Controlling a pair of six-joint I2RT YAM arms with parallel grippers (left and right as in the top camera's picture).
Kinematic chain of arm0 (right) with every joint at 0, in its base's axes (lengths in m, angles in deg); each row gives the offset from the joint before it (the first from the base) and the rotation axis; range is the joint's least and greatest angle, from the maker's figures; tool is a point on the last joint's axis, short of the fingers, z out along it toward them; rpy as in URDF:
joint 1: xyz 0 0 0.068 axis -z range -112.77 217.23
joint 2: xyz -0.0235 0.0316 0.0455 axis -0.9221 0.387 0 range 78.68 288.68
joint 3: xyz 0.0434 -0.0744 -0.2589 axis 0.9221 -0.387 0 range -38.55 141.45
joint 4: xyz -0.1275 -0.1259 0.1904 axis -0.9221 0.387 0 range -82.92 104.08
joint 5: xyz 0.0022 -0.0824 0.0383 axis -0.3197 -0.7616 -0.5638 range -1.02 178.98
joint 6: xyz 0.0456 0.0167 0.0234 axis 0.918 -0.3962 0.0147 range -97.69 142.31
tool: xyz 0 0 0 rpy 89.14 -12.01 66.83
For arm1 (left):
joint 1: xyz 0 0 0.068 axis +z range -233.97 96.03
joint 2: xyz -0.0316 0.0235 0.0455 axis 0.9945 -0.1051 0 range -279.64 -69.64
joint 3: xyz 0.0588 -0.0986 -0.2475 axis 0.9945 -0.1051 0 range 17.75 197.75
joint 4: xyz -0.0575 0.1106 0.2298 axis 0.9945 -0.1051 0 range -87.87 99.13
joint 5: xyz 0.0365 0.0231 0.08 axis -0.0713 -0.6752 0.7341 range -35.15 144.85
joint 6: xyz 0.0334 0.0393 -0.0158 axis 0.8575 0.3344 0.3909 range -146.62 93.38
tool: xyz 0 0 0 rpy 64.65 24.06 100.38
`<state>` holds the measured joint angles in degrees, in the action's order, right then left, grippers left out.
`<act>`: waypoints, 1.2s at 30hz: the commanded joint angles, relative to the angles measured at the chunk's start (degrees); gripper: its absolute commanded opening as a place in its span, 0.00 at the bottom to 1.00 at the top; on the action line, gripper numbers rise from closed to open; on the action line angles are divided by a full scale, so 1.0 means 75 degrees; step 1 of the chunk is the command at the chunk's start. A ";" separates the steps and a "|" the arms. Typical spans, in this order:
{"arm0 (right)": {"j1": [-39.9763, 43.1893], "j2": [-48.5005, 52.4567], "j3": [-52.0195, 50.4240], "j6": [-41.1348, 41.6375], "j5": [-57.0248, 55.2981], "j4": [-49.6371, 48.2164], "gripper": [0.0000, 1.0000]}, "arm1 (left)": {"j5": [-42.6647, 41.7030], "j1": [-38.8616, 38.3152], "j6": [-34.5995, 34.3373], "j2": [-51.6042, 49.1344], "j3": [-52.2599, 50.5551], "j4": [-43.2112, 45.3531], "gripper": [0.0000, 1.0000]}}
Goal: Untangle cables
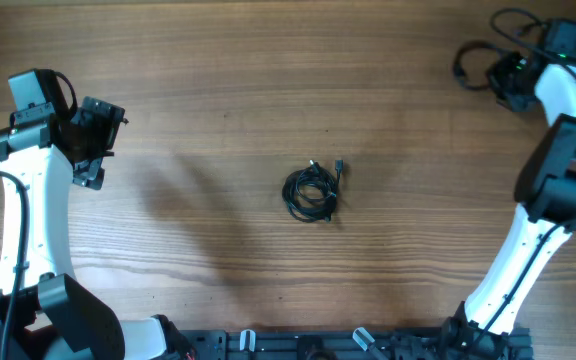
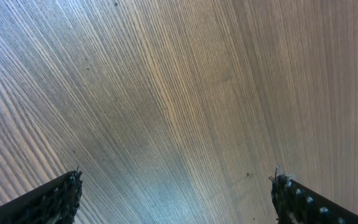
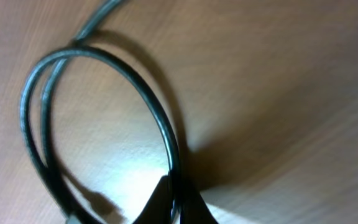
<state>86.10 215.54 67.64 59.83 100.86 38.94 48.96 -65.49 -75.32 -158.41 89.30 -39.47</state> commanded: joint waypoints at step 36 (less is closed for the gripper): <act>-0.2763 -0.5546 0.1833 -0.2617 0.1408 0.8003 0.96 | -0.1894 -0.3008 0.2868 0.0114 0.0076 -0.1338 1.00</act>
<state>70.28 173.73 84.58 38.67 106.78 99.29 35.39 -84.29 -55.13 -158.41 89.30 -48.63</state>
